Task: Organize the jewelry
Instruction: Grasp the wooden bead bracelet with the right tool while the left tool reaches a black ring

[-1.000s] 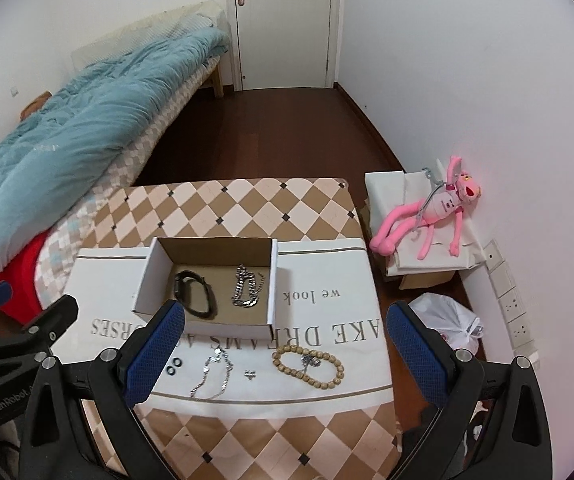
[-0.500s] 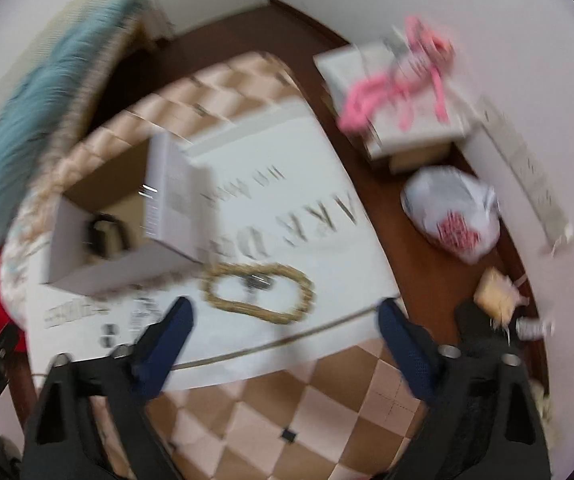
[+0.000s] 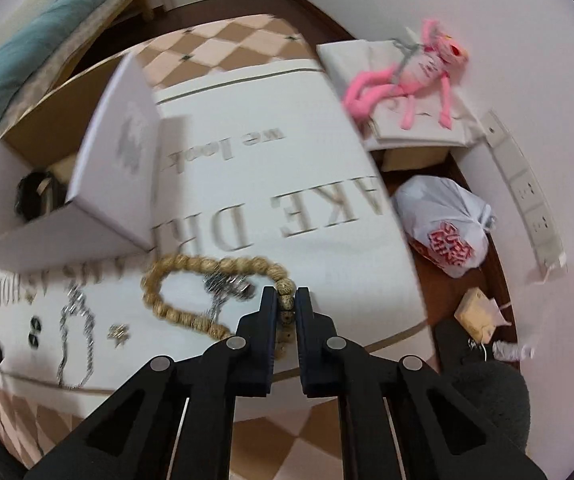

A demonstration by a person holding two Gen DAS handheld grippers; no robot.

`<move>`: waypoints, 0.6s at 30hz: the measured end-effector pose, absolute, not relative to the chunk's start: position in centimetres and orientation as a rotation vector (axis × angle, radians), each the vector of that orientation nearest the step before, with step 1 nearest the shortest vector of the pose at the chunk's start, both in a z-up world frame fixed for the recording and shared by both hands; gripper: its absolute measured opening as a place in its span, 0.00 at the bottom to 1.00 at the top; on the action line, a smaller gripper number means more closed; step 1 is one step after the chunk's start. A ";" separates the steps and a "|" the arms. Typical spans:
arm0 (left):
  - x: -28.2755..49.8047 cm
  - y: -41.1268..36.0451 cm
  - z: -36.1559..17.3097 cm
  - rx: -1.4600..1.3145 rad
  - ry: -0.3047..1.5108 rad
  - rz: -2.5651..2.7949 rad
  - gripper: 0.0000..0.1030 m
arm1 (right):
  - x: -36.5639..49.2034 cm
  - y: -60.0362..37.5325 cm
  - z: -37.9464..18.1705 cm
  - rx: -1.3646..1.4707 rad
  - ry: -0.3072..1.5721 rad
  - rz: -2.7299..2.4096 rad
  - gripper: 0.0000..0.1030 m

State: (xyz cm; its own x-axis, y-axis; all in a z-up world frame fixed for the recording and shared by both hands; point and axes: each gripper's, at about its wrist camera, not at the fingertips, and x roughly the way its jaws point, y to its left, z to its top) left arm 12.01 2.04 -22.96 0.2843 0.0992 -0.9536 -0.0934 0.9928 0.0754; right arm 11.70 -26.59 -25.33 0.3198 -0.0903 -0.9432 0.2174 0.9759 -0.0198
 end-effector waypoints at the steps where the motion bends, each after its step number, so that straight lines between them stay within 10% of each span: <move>1: 12.1 1.7 -23.3 0.014 1.280 0.110 0.98 | 11.5 -26.1 -25.4 0.114 1.233 -0.183 0.09; 10: 12.3 -1.4 -24.9 0.102 1.288 -0.016 0.88 | 9.3 -24.4 -25.4 0.096 1.236 -0.140 0.09; 14: 12.3 -2.1 -24.9 0.101 1.278 -0.046 0.64 | 9.3 -24.5 -25.4 0.096 1.240 -0.141 0.09; 18: 12.5 -3.0 -24.2 0.092 1.267 -0.092 0.18 | 9.5 -24.5 -25.4 0.106 1.243 -0.141 0.09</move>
